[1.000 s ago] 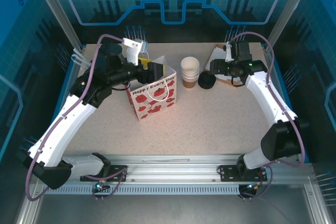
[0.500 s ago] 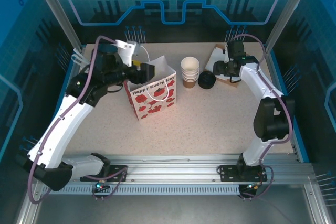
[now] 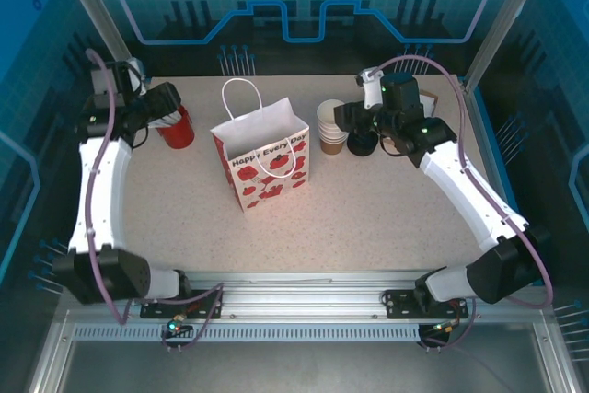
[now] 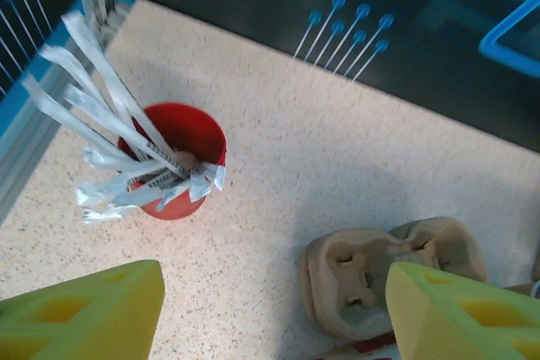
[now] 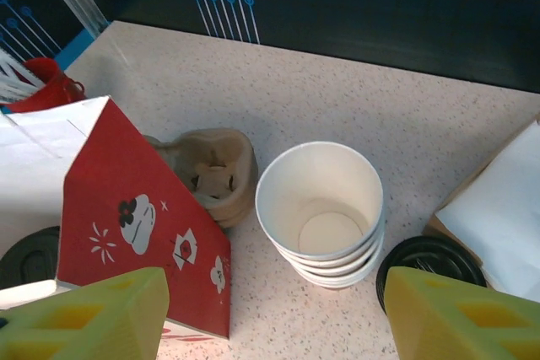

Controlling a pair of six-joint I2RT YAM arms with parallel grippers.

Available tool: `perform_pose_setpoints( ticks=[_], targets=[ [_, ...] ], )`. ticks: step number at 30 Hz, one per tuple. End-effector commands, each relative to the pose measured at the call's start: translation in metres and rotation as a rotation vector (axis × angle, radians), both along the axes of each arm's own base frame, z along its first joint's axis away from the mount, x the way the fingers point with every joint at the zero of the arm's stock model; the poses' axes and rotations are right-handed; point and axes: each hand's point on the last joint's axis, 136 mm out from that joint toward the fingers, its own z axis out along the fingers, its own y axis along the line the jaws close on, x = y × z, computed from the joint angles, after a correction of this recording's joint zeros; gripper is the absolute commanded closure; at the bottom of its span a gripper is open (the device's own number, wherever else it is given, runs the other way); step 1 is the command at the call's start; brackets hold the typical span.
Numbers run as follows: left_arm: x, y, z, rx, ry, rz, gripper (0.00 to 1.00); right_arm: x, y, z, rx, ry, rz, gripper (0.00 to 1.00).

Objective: Pack the takeout coffee

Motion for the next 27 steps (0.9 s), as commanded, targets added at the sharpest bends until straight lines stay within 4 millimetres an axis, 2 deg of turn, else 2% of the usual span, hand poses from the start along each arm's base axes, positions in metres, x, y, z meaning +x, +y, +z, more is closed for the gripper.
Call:
perform_pose_setpoints(
  ticks=[1, 7, 13, 19, 27],
  targets=[
    [0.013, 0.001, -0.016, -0.016, 0.073, -0.013, 0.33, 0.001, 0.008, -0.007, 0.004, 0.011, 0.037, 0.3],
    [0.041, 0.009, -0.04, 0.015, 0.142, -0.024, 0.37, 0.003, 0.01, -0.02, -0.001, 0.034, 0.046, 0.3],
    [0.061, 0.015, -0.059, 0.044, 0.194, -0.031, 0.42, 0.004, 0.012, -0.026, -0.012, 0.055, 0.054, 0.3],
    [0.072, 0.017, -0.078, 0.062, 0.25, -0.066, 0.53, 0.005, 0.012, -0.031, -0.019, 0.069, 0.054, 0.3],
    [0.075, 0.016, -0.087, 0.075, 0.285, -0.089, 0.67, 0.007, 0.013, -0.039, -0.024, 0.095, 0.058, 0.31]
  ],
)
